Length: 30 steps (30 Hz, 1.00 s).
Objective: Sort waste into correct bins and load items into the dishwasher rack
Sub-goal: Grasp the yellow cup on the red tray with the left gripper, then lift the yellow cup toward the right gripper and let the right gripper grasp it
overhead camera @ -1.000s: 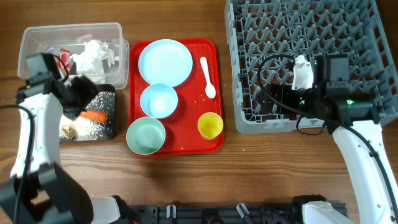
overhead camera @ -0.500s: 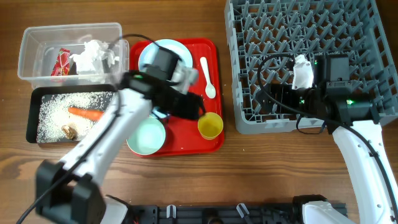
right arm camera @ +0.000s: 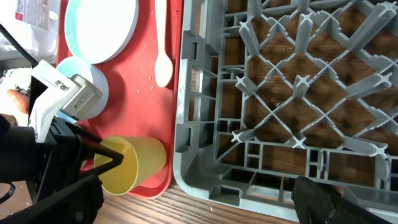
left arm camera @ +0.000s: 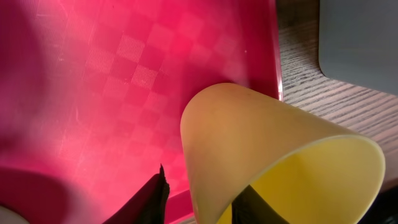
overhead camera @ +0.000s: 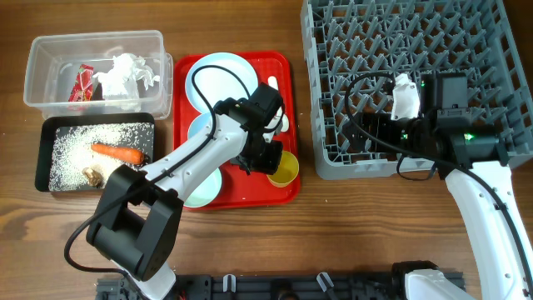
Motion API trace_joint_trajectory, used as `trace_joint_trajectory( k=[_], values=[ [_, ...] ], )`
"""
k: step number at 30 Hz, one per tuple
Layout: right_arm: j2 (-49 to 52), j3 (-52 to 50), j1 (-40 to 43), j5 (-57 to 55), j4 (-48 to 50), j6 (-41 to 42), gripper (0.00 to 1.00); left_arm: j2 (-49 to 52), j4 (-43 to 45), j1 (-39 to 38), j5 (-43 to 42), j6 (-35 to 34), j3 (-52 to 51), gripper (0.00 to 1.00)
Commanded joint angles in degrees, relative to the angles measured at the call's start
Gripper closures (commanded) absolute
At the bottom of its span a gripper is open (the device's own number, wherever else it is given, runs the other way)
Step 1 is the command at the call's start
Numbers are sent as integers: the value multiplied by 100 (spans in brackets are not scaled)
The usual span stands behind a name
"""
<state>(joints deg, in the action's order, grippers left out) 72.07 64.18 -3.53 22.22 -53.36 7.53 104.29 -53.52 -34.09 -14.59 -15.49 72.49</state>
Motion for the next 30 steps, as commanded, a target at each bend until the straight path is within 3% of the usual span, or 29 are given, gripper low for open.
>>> trace_joint_trajectory(
  k=[1,4,5,12,17,23,30],
  values=[
    [48,-20,17,-42,-2,55,0,7,31,-15,55,-177,63,67],
    [48,-20,17,-42,-7,57,0,-26,4,-15,52,-179,149,93],
    [48,-20,17,-42,-9,55,0,-31,4,-15,55,-197,160,96],
    [48,-17,17,944,105,-2,0,-525,-505,361,-188,-195,811,96],
    [48,-17,17,2240,369,-9,0,-1252,-435,1300,-1801,-188,940,96],
    [48,-17,-50,4699,1718,17,0,-1427,149,2500,-5082,164,938,96],
    [48,-17,-501,4881,3169,894,0,-1429,798,2610,-6749,157,938,96]
  ],
)
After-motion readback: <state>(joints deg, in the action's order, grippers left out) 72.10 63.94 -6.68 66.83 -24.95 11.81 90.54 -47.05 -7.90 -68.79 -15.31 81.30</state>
